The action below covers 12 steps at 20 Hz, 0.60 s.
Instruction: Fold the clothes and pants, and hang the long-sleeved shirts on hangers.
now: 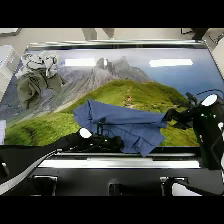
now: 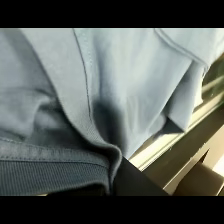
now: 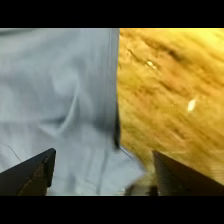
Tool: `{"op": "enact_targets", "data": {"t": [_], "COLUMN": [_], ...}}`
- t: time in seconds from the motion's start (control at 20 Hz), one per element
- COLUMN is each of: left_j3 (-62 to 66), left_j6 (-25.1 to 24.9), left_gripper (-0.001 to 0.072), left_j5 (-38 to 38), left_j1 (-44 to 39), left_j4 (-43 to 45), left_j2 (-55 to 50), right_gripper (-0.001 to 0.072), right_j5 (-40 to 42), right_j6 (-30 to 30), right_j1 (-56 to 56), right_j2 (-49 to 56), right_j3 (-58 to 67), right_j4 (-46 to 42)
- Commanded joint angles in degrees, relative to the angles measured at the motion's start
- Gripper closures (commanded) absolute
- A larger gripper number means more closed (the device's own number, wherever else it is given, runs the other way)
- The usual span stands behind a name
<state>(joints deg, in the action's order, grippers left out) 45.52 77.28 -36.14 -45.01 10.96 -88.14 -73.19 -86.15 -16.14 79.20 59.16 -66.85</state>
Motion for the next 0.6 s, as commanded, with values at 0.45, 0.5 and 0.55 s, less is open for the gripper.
{"op": "enact_targets", "data": {"t": [0.45, 0.5, 0.55], "left_j3": [4.2, 7.2, 11.0], "left_j6": [-9.6, -9.8, -9.8], "left_gripper": [0.0689, 0.0689, 0.0689], "left_j5": [-5.4, -5.3, -4.9], "left_j1": [7.8, 11.4, 14.9], "left_j4": [11.4, 12.1, 12.0], "left_j2": [20.7, 25.8, 30.4], "right_gripper": [0.0677, 0.0677, 0.0677], "right_j5": [6.1, 7.9, 10.4], "right_j6": [7.6, 7.6, 7.5], "right_j1": [-0.1, -0.1, -0.1], "right_j2": [-0.8, -4.2, -8.1], "right_j3": [13.7, 18.2, 23.2], "right_j4": [13.8, 13.9, 13.8]}}
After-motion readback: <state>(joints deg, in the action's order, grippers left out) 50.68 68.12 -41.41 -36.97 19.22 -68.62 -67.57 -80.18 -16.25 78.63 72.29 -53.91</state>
